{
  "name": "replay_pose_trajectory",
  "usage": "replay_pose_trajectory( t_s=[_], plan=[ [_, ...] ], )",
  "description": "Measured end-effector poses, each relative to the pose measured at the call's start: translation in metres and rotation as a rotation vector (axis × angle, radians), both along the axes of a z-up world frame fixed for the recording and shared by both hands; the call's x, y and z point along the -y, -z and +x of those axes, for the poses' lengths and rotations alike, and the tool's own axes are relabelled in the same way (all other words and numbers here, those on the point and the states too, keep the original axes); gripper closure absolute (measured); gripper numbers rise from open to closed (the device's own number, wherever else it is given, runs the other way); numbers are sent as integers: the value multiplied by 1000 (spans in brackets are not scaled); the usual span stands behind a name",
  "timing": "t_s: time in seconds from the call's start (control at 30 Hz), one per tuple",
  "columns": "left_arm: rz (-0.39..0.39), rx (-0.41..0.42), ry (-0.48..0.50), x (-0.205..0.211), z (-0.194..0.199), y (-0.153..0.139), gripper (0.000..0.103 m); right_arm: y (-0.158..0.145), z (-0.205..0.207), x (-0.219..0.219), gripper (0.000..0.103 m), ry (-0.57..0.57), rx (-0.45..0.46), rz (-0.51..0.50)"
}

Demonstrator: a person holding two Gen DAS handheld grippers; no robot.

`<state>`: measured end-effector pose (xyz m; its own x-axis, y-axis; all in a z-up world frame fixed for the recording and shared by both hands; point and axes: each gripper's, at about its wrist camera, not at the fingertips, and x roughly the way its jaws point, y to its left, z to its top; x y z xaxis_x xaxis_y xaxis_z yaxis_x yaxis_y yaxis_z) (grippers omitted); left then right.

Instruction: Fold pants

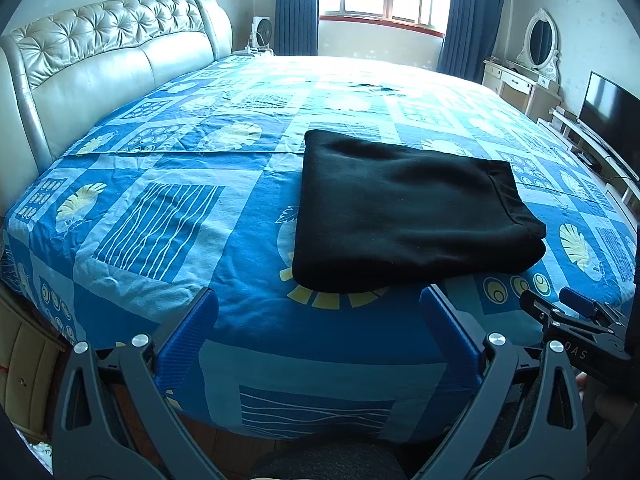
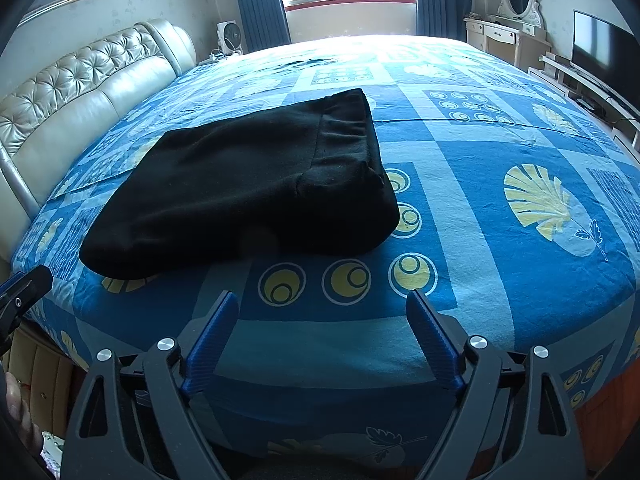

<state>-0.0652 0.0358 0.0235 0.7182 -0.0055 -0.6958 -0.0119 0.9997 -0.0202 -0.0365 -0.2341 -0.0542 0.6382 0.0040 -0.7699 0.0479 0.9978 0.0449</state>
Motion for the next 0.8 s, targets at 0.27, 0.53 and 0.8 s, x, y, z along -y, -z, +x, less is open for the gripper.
replay_pose_trajectory(
  t_s=[0.27, 0.53, 0.8],
  plan=[
    [-3, -1, 6, 1, 0, -3, 2, 0, 0, -3, 18, -10, -6, -8],
    [-9, -11, 4, -1, 3, -3, 2, 2, 0, -5, 18, -15, -15, -9],
    [0, 46, 46, -4, 21, -28, 2, -10, 1, -2, 18, -51, -8, 58]
  ],
)
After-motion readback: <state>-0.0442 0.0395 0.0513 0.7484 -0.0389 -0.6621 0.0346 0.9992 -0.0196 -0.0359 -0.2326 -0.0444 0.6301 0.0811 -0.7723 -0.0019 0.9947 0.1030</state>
